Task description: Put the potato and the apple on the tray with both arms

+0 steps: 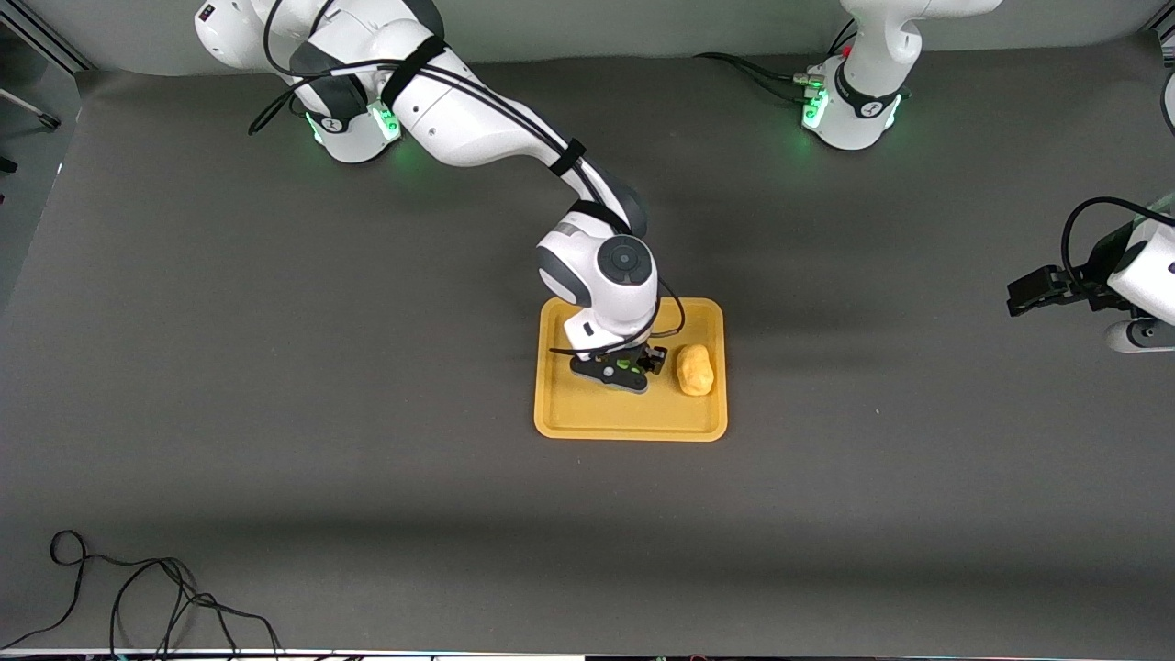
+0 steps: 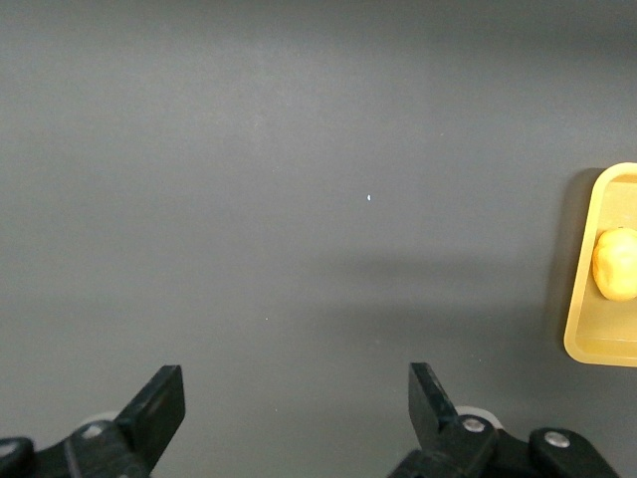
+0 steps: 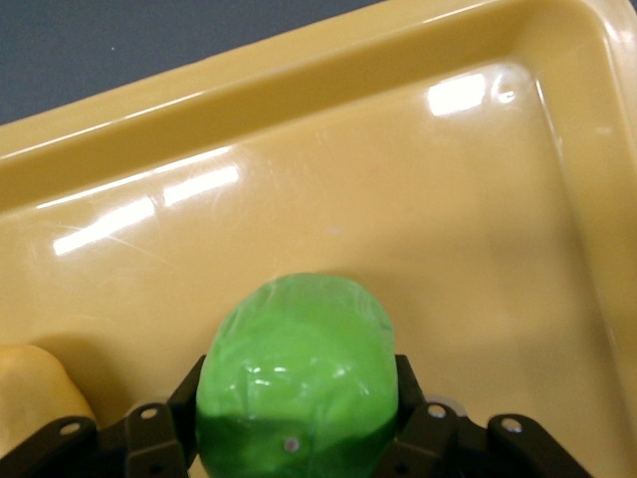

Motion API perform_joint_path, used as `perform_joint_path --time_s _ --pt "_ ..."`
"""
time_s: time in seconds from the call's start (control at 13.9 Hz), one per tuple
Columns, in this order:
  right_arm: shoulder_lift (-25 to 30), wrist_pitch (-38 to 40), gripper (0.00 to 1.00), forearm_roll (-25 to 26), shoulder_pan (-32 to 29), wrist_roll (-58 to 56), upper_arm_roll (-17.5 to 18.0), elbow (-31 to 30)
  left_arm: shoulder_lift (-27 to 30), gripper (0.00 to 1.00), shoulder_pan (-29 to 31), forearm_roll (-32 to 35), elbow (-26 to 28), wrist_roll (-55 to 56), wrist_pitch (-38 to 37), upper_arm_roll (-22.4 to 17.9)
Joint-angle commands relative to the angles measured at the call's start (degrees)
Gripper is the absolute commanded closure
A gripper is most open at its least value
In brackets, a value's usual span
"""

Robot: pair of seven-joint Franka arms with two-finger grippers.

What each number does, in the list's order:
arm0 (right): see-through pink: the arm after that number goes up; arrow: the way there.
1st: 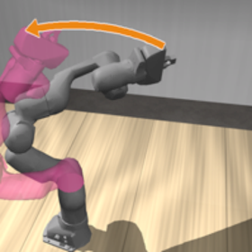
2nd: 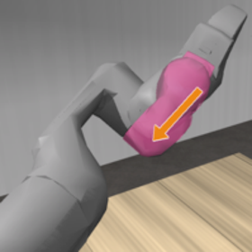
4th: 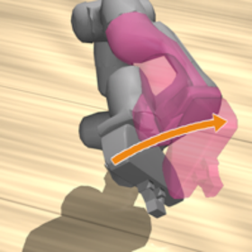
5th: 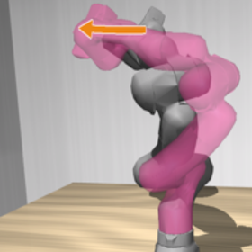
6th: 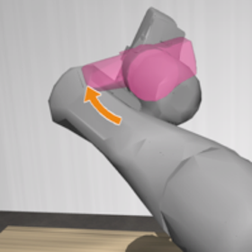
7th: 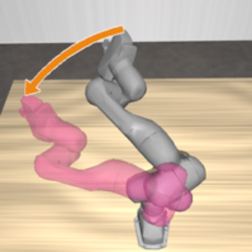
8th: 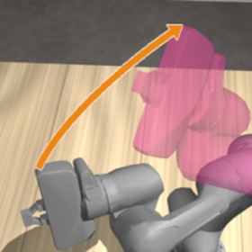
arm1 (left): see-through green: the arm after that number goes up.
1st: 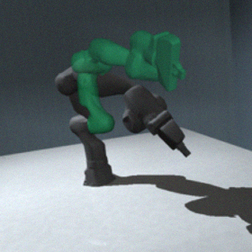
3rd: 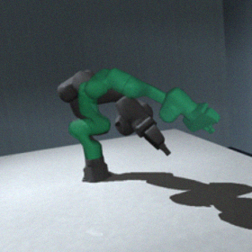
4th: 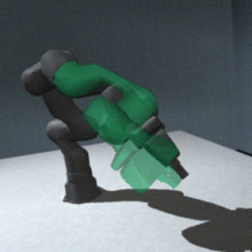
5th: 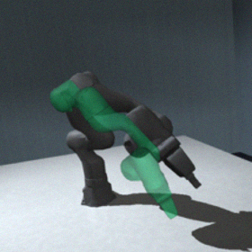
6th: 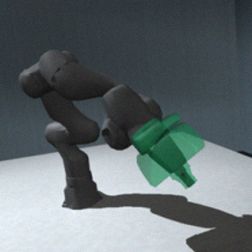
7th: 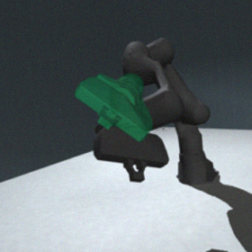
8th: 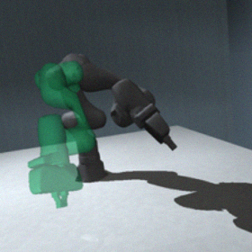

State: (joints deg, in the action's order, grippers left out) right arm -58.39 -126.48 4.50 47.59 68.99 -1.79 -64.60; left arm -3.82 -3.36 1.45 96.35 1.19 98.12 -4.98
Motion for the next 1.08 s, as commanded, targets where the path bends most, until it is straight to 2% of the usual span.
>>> perform_joint_path --time_s 0.0,0.22,0.58,0.86,1.01 --pt "1.96 0.61 0.0 0.86 -0.12 1.41 -0.23 -0.79 0.04 0.0 0.11 -0.48 -0.46 -0.93 -1.17 0.06" --pt "9.06 11.3 0.0 0.68 -0.3 1.06 -0.32 1.04 0.04 0.0 0.11 -0.48 -0.19 -0.93 -1.08 0.06" --pt "24.35 26.69 0.0 -3.97 -3.72 -0.86 -0.4 2.02 0.13 0.0 0.2 -0.48 -0.28 -0.93 -0.73 0.06" --pt "35.08 41.1 0.0 -3.98 -9.42 -18.85 -0.58 -0.08 0.13 0.0 0.02 -0.48 -0.54 -0.84 -0.21 0.15" --pt "40.26 44.99 0.0 -4.06 -14.69 -28.42 -0.84 -3.32 0.13 0.0 0.02 -0.57 -0.55 -0.84 -0.2 0.15"
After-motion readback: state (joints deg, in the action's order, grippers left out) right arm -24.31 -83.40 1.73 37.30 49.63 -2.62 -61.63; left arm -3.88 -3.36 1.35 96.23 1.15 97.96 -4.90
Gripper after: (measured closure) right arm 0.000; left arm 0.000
